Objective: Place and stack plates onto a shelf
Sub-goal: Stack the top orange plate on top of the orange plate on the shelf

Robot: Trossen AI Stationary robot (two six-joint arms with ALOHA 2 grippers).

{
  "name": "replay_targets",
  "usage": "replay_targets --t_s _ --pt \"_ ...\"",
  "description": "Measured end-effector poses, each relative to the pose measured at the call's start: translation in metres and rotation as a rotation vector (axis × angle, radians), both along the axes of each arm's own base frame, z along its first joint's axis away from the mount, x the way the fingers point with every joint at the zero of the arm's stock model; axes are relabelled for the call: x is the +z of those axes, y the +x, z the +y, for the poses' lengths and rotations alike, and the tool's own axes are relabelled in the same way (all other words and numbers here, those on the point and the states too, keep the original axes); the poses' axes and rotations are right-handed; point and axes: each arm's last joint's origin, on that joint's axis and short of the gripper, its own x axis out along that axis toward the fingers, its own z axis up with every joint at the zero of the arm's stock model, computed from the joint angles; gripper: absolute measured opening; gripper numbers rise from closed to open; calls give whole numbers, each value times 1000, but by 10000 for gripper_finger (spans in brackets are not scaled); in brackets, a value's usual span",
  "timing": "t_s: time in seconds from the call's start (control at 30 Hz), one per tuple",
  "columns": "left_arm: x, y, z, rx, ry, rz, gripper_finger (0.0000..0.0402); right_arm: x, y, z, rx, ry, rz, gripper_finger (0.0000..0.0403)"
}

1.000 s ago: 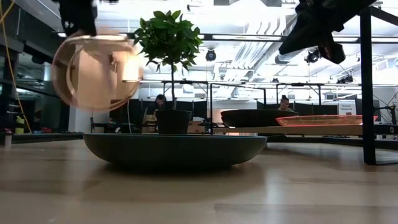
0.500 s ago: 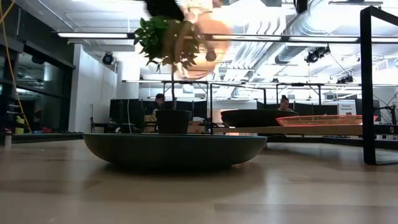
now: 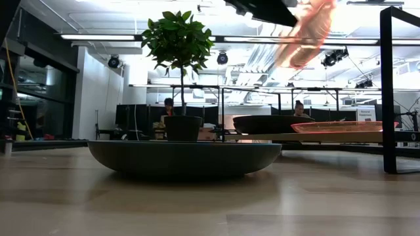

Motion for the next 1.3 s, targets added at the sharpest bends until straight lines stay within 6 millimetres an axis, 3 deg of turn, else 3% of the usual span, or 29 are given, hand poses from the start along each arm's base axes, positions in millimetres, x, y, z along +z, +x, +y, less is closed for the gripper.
replay_targets --t_s 0.37,0.67,0.97,1.3 --pt "-60 27 -7 -45 35 66 0 -8 1 -1 -27 29 69 0" --pt "-86 37 -9 -60 37 67 1 -10 1 -1 -37 40 80 0" --pt "-94 39 -5 -38 46 86 7 -11 1 -1 -38 50 85 0" --pt "-92 40 7 -2 47 80 65 -11 1 -1 -39 49 88 0"
